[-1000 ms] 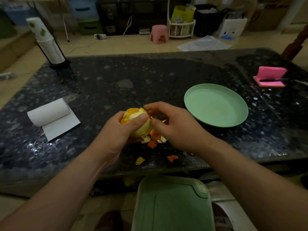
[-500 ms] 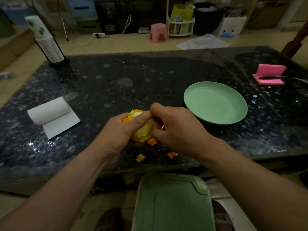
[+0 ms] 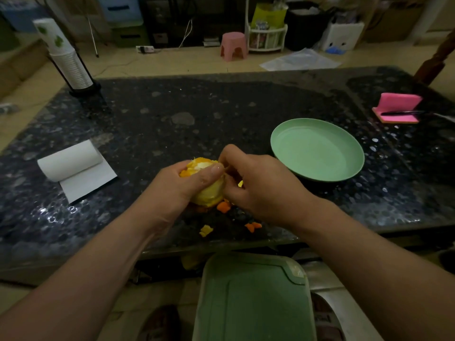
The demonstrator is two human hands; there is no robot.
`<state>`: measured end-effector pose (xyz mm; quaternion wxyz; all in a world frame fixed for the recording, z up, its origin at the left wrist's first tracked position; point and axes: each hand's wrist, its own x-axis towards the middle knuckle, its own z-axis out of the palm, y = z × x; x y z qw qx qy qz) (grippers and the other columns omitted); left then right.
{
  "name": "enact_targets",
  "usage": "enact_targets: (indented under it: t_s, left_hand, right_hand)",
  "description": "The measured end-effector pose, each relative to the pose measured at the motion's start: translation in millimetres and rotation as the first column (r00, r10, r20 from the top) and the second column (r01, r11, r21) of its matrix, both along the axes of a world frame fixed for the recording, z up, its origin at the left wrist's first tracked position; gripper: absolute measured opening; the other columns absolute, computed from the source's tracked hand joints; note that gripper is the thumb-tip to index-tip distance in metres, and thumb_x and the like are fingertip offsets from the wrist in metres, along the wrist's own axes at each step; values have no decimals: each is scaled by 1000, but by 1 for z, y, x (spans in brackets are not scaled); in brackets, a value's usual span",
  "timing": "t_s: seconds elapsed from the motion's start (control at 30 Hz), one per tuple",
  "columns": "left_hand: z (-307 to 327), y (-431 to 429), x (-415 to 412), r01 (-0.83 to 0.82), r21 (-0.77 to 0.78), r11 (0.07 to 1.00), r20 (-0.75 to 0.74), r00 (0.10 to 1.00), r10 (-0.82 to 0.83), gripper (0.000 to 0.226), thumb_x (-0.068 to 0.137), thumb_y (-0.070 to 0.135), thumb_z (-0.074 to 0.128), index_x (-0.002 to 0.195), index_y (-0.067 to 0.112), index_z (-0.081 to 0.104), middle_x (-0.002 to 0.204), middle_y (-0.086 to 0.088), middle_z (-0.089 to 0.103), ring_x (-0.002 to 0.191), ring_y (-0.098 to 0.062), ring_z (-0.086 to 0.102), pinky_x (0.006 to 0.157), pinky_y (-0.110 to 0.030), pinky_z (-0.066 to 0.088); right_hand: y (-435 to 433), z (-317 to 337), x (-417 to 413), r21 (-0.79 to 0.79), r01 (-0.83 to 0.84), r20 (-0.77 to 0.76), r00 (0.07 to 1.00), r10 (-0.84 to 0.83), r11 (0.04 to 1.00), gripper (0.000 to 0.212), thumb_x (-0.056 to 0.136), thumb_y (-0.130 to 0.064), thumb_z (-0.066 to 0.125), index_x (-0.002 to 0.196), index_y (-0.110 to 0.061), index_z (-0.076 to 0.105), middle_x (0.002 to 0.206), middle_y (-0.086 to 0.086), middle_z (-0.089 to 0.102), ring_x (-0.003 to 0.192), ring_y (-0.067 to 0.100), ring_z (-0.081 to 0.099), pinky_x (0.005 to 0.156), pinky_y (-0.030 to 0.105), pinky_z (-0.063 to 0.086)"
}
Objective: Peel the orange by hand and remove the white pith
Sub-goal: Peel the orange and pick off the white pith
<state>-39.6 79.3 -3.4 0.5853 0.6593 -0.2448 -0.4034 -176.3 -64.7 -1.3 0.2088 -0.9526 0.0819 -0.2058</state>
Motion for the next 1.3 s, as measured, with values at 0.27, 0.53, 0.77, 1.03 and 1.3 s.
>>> enact_targets:
  t_s: [0.27,0.53,0.77,1.03,1.3]
  left_hand:
    - [-1,1,-2,-51,-22,998,72,996,52,60,68,46,92,112,11,73,102,-14,79,89,-27,77,72,-35,63]
    - [-1,3,2,13,13,1000,226,974,-16,54,68,39,97,104,9,70,88,-8,76,77,-17,72,66,-27,60]
    - [2,9,3,32,0,999,242,970,-31,53,69,43,97,106,15,71,94,-9,77,82,-19,75,68,-28,60]
    - [7,10,-1,106,12,994,251,962,-106,51,69,47,97,104,21,72,92,-5,77,79,-13,74,67,-24,58]
    - [11,9,0,71,-38,997,294,954,-57,52,60,54,89,101,26,74,93,-5,76,83,-16,74,69,-26,60]
  right_hand:
    - [6,-5,-3,397,50,53,996,-77,917,15,99,-19,64,110,-28,57,73,-2,66,61,13,63,56,43,54]
    - [4,-2,-3,225,61,-114,993,-36,973,29,102,-25,62,130,-26,57,83,-10,69,73,3,68,59,20,49]
    - [-1,2,-5,344,23,-103,995,13,939,18,104,-23,60,120,-29,58,79,-7,67,66,5,67,55,27,52]
    - [-5,4,-7,266,-10,-89,995,35,964,14,99,-24,66,112,-27,61,73,-5,67,62,8,64,53,31,52]
    - [-9,10,-11,566,-29,-32,998,57,824,12,99,-21,72,102,-30,64,84,2,75,75,22,73,66,51,62]
